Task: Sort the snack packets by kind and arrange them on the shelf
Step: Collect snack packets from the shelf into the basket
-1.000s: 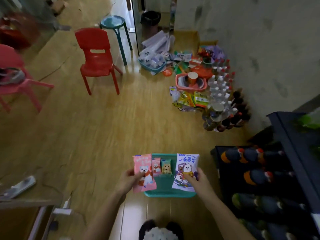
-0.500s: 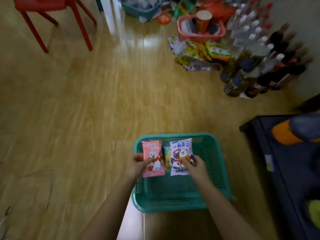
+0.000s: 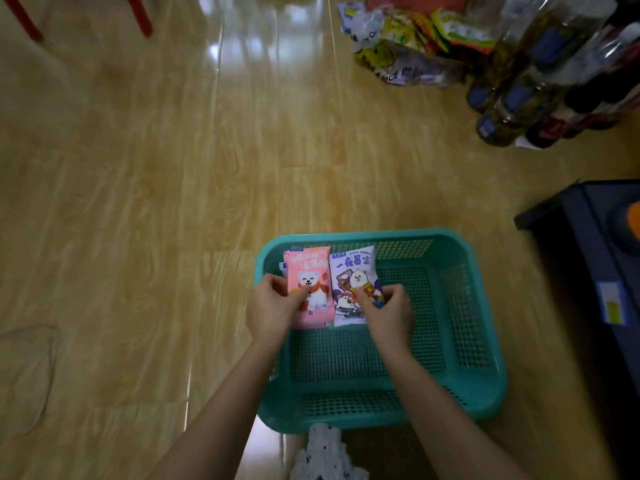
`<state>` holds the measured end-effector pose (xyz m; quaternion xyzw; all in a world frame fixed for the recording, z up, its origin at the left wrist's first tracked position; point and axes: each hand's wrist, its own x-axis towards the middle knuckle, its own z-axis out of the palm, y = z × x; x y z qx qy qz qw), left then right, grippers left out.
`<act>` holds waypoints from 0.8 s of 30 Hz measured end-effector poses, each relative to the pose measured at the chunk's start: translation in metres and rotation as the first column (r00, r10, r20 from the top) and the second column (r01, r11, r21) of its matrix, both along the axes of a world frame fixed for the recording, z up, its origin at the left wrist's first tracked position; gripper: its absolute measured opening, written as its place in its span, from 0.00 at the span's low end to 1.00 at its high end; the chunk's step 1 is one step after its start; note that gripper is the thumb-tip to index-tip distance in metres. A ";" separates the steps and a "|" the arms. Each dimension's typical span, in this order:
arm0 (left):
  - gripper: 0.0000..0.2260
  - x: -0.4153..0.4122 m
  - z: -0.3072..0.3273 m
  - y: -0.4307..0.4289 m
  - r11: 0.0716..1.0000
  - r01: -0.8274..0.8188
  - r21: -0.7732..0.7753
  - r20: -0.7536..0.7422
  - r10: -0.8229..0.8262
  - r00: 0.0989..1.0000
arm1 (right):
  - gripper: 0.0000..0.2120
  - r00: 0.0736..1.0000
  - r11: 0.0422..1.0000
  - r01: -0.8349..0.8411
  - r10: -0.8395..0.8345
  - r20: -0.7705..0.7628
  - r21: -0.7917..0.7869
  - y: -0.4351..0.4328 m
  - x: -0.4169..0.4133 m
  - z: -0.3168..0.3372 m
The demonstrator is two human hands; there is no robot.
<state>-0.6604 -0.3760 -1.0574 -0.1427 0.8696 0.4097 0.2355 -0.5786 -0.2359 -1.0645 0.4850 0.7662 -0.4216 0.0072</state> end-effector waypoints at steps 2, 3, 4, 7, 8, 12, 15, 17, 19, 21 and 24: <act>0.19 0.001 0.008 0.002 0.993 0.028 -0.117 -0.037 -0.033 0.999 | 0.20 0.997 0.998 -0.027 0.023 0.078 0.057 0.001 0.000 0.008; 0.18 0.001 0.018 0.001 0.989 0.043 -0.141 -0.068 -0.053 0.996 | 0.21 0.992 0.997 -0.056 0.050 0.116 0.050 0.003 0.002 0.016; 0.16 0.001 0.032 0.000 0.987 0.067 -0.149 -0.100 -0.082 0.992 | 0.20 0.985 0.995 -0.094 0.090 0.146 0.023 0.007 0.006 0.029; 0.08 0.000 0.102 -0.006 0.960 0.232 -0.154 -0.132 -0.253 0.958 | 0.14 0.966 0.978 -0.205 0.208 0.154 -0.037 0.022 0.021 0.094; 0.07 0.000 0.133 -0.009 0.940 0.292 -0.176 -0.124 -0.315 0.941 | 0.12 0.962 0.973 -0.230 0.232 0.144 -0.034 0.028 0.027 0.124; 0.06 -0.006 0.284 -0.021 0.850 0.444 -0.284 -0.137 -0.494 0.858 | 0.11 0.961 0.965 -0.261 0.257 0.099 0.031 0.063 0.050 0.284; 0.07 -0.010 0.423 -0.024 0.806 0.480 -0.348 -0.183 -0.560 0.808 | 0.12 0.959 0.947 -0.281 0.275 0.062 0.157 0.097 0.071 0.428; 0.08 -0.006 0.514 -0.023 0.761 0.493 -0.421 -0.215 -0.612 0.761 | 0.12 0.966 0.935 -0.260 0.256 0.045 0.242 0.116 0.090 0.526; 0.09 0.004 0.596 -0.018 0.721 0.508 -0.471 -0.258 -0.663 0.702 | 0.11 0.967 0.913 -0.248 0.251 0.030 0.323 0.129 0.113 0.614; 0.09 0.013 0.665 -0.013 0.682 0.502 -0.532 -0.313 -0.709 0.632 | 0.11 0.969 0.884 -0.238 0.247 0.029 0.402 0.137 0.136 0.687; 0.10 0.031 0.745 -0.007 0.639 0.476 -0.604 -0.395 -0.759 0.518 | 0.12 0.976 0.848 -0.209 0.213 0.048 0.488 0.133 0.181 0.772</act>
